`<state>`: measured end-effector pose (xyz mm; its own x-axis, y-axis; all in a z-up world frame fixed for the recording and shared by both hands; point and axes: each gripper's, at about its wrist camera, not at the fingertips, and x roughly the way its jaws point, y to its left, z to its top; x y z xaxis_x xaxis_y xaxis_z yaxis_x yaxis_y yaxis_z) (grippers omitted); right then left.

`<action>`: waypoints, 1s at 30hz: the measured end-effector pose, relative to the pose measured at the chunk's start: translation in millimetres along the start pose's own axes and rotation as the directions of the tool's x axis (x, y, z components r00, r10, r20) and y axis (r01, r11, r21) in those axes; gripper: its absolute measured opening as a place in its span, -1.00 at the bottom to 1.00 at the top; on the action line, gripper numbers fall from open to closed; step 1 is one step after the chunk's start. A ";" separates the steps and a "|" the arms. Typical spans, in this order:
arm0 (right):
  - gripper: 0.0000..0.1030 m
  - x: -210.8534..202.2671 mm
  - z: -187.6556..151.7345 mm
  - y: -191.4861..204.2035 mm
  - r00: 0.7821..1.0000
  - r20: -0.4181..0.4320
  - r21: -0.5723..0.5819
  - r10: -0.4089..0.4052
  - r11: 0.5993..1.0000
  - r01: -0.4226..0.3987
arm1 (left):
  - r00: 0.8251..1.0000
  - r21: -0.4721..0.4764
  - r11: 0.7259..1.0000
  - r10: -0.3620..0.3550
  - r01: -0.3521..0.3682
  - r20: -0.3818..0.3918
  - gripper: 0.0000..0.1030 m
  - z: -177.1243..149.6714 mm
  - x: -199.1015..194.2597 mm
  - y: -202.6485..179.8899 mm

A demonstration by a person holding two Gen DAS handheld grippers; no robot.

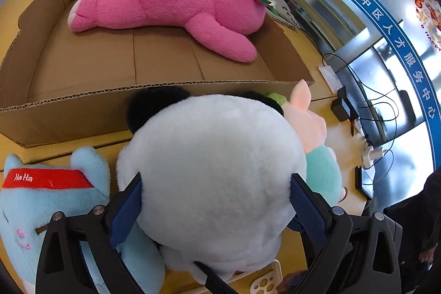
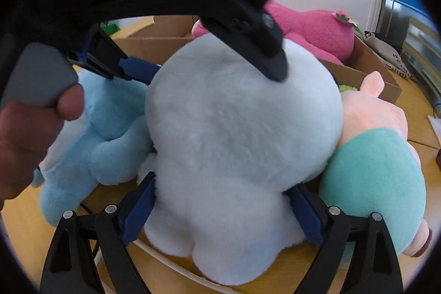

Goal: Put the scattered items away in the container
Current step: 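Close the left gripper on the white panda while the right gripper grips it too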

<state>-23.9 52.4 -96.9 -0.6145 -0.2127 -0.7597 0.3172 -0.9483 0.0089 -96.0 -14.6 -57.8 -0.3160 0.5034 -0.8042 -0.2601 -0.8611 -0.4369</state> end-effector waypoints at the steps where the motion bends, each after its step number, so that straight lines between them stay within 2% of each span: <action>1: 0.65 -0.6 -0.3 -0.1 1.000 -0.001 0.000 -0.002 1.000 0.002 | 1.000 -0.002 1.000 -0.008 0.008 0.003 0.83 -1.8 -1.0 1.3; 5: 0.27 -8.6 -2.2 -4.1 1.000 0.000 0.013 0.006 1.000 -0.006 | 0.999 -0.010 0.999 -0.045 0.045 0.017 0.64 -7.6 -7.4 3.3; 9: 0.19 -19.4 -8.6 -1.8 1.000 0.007 0.007 0.005 1.000 -0.005 | 0.999 0.019 0.999 -0.045 0.044 0.028 0.57 -16.1 -13.4 -6.1; 13: 0.11 -33.1 -16.2 -4.5 0.999 0.019 0.013 0.036 0.999 -0.036 | 0.998 0.024 0.999 -0.049 0.048 0.044 0.43 -23.2 -24.0 -12.3; 18: 0.09 -59.2 -12.9 -7.6 0.995 0.085 0.005 0.046 0.999 -0.046 | 0.993 0.062 0.997 -0.046 0.039 0.113 0.40 -20.2 -55.8 -31.4; 25: 0.09 -92.1 24.1 -8.5 0.979 0.193 -0.020 0.065 0.998 -0.063 | 0.976 0.145 0.989 -0.001 -0.031 0.216 0.40 4.7 -107.2 -59.5; 30: 0.09 -102.5 73.0 -11.6 0.962 0.261 -0.039 0.079 0.997 -0.071 | 0.959 0.176 0.983 0.007 -0.059 0.284 0.40 47.8 -140.8 -56.6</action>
<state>-17.4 68.0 28.4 -0.7548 -0.3411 -0.5603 0.3884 -0.9207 0.0375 -80.4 -33.3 99.4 -0.5640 0.4969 -0.6595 -0.3971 -0.8635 -0.3110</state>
